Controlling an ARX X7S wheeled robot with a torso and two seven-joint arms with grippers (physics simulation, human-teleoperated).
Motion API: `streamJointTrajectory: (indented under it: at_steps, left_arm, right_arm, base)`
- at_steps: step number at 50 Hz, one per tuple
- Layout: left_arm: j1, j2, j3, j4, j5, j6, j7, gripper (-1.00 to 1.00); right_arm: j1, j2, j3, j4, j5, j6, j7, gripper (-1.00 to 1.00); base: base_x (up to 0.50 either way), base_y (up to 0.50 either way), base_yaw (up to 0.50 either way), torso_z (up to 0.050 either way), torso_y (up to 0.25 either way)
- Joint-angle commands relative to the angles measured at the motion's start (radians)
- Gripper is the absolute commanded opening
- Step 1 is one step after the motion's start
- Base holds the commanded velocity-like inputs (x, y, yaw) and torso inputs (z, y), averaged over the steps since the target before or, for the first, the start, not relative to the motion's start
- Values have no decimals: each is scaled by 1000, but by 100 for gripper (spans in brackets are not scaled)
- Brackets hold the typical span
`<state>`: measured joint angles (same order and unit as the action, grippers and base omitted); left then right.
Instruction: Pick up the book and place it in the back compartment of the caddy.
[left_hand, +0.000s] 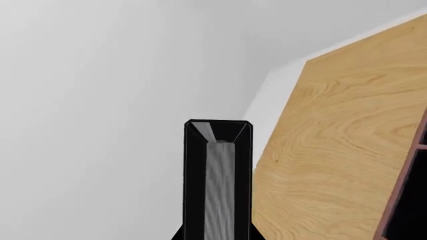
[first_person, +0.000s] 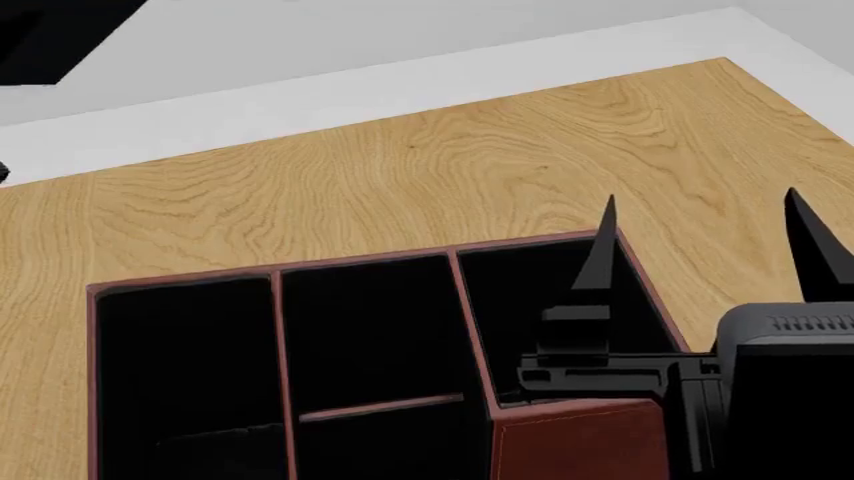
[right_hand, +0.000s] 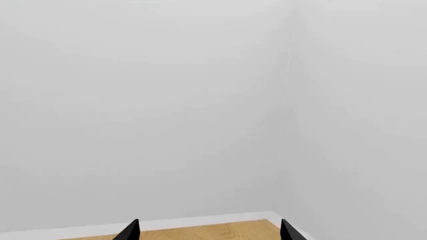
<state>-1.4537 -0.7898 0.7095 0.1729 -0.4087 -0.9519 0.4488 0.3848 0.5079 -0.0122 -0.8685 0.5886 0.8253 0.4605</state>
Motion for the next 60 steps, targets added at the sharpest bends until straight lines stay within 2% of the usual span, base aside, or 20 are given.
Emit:
streamJointTrajectory:
  at_steps: [1, 5, 16, 28, 36, 45, 52, 55, 60]
  left_arm:
    - [5, 21, -44, 45, 16, 60, -42, -100]
    - [17, 45, -61, 51, -10, 59, -48, -100]
    - [75, 80, 41, 117, 34, 114, -45, -100]
    - [62, 88, 95, 176, -19, 59, 42, -100]
    - [7, 97, 148, 173, -33, -10, 108, -100]
    - [-74, 143, 206, 158, -28, -81, 157, -100]
    - [-144, 196, 248, 118, -22, -128, 194, -100]
    - [-188, 210, 305, 120, -5, -141, 230, -100]
    - [-256, 268, 300, 97, -40, -215, 270, -100]
  right_arm:
    - [8, 5, 2, -5, 10, 7, 5, 100]
    - [8, 6, 3, -6, 13, 8, 8, 100]
    - [-8, 10, 8, -12, 17, 2, 13, 100]
    - [-28, 12, 14, -12, 16, -17, 14, 100]
    - [-34, 13, 15, -12, 18, -24, 16, 100]
    - [-44, 15, 16, -7, 16, -40, 12, 100]
    - [-68, 16, 21, 13, 6, -84, -9, 100]
    - [-79, 16, 24, 26, 0, -107, -21, 100]
    - [-105, 13, 33, 52, -9, -155, -46, 100]
  base:
    - [0, 0, 0, 0, 0]
    - [0, 0, 0, 0, 0]
    - [0, 0, 0, 0, 2]
    - [0, 0, 0, 0, 2]
    - [0, 0, 0, 0, 1]
    - [0, 0, 0, 0, 1]
    - [0, 0, 0, 1, 1]
    - [0, 0, 0, 0, 0]
    - [0, 0, 0, 0, 2]
